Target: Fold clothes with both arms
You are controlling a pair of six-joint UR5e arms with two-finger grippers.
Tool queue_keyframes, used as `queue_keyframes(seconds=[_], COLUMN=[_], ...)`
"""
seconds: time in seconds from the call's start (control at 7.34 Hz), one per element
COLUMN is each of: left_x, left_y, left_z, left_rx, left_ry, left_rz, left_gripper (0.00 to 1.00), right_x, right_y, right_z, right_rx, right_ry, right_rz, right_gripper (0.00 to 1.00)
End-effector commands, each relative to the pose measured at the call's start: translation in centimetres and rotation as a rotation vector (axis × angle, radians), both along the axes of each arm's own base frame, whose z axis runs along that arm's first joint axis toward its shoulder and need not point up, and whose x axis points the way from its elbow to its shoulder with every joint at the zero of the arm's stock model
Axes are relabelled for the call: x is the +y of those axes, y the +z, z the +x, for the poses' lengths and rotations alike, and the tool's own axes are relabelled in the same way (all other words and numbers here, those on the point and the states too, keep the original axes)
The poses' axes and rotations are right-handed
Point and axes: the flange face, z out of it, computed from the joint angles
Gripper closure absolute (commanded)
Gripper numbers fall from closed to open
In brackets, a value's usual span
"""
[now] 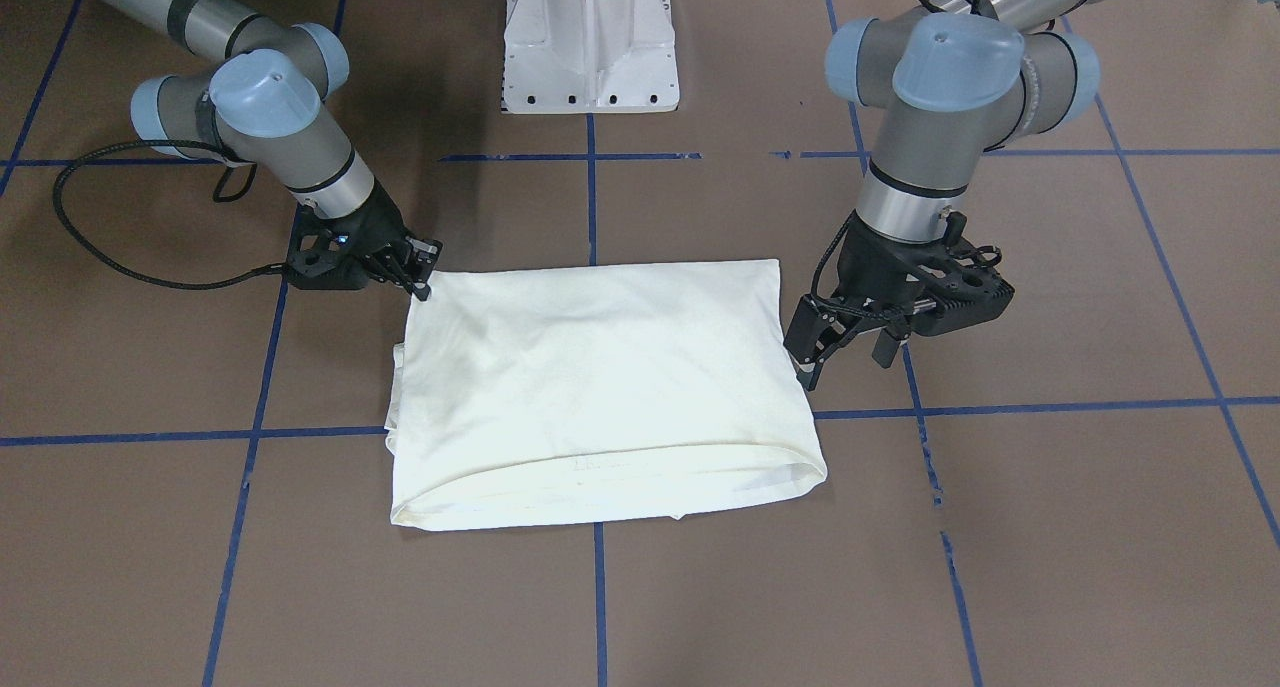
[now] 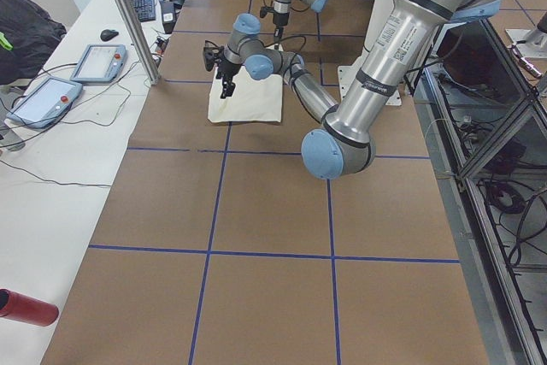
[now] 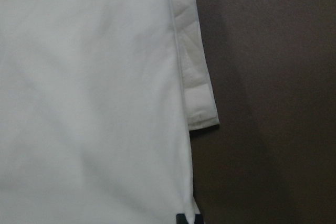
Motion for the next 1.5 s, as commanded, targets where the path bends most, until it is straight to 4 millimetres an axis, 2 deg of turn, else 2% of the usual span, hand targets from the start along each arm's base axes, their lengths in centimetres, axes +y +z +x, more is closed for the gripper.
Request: queue_keyframes(seconds=[0.0, 0.41, 0.54, 0.68, 0.82, 0.95, 1.09, 1.23, 1.36], left_x=[0.1, 0.6, 0.7, 1.0, 1.4, 2.0, 3.9, 6.1, 10.2], left_y=[0.0, 0.0, 0.0, -0.3, -0.4, -0.8, -1.9, -1.1, -0.8], left_z=[0.2, 0.9, 1.1, 1.3, 1.9, 2.4, 3.2, 3.9, 6.2], left_rx=[0.004, 0.010, 0.010, 0.016, 0.023, 0.030, 0.061, 0.107, 0.152], left_ry=[-0.004, 0.004, 0.007, 0.011, 0.017, 0.029, 0.076, 0.118, 0.140], left_rz=[-0.009, -0.014, -0.014, -0.013, -0.016, -0.013, -0.012, -0.086, -0.172], left_gripper=[0.01, 0.01, 0.01, 0.01, 0.01, 0.01, 0.01, 0.01, 0.01], right_x=[8.6, 18.2, 20.0, 20.8, 21.0, 21.0, 20.3, 17.7, 14.4], right_y=[1.0, 3.7, 4.3, 3.5, 3.1, 2.3, 1.4, -0.5, -2.9], right_z=[2.7, 5.1, 5.2, 5.6, 5.9, 6.0, 6.5, 7.3, 7.9], right_rx=[0.002, 0.059, 0.071, 0.042, 0.031, 0.017, 0.000, -0.042, -0.093], right_ry=[-0.098, -0.281, -0.337, -0.398, -0.413, -0.410, -0.388, -0.323, -0.243], right_rz=[0.011, -0.024, -0.044, -0.083, -0.089, -0.080, -0.067, -0.046, -0.016], right_gripper=[1.00, 1.00, 1.00, 1.00, 0.64, 0.01, 0.00, 0.00, 0.00])
